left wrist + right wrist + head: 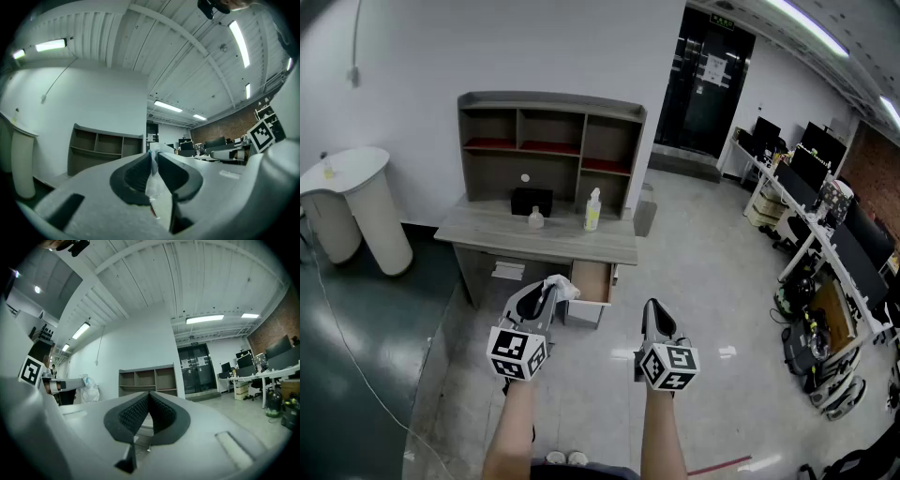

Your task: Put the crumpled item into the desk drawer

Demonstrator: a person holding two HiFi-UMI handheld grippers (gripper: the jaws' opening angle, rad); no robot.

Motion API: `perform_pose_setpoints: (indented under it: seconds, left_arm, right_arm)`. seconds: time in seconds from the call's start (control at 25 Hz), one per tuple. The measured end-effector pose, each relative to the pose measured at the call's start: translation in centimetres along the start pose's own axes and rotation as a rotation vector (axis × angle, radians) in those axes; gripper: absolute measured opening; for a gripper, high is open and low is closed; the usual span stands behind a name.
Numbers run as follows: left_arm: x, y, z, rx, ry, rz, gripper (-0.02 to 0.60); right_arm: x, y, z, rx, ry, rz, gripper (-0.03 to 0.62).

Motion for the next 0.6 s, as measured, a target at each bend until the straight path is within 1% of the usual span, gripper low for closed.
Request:
perform_pose_setpoints:
  seconds: [0.4,0.6]
  left_arm:
    - [0.1,-0.6,0.6,0.013,0.005,-0.002,0.052]
    - [0.0,-1.2,1.1,0.024,0.01,-0.003,0.052]
  right_arm:
    - [-0.6,-0.6,0.6,0.015,-0.001,0.006,0.009]
    - [-1.0,-1.2,1.0,0.018,0.012,0.024,0.009]
Point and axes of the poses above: the fingertips, and each gripper's own axes: z forward along the fingers, x to its left, y out of its top, the point moved 5 cm from there along -z, backward along the fingers, and after that the axes turned 8 degrees about x, right-handed, at the moved point
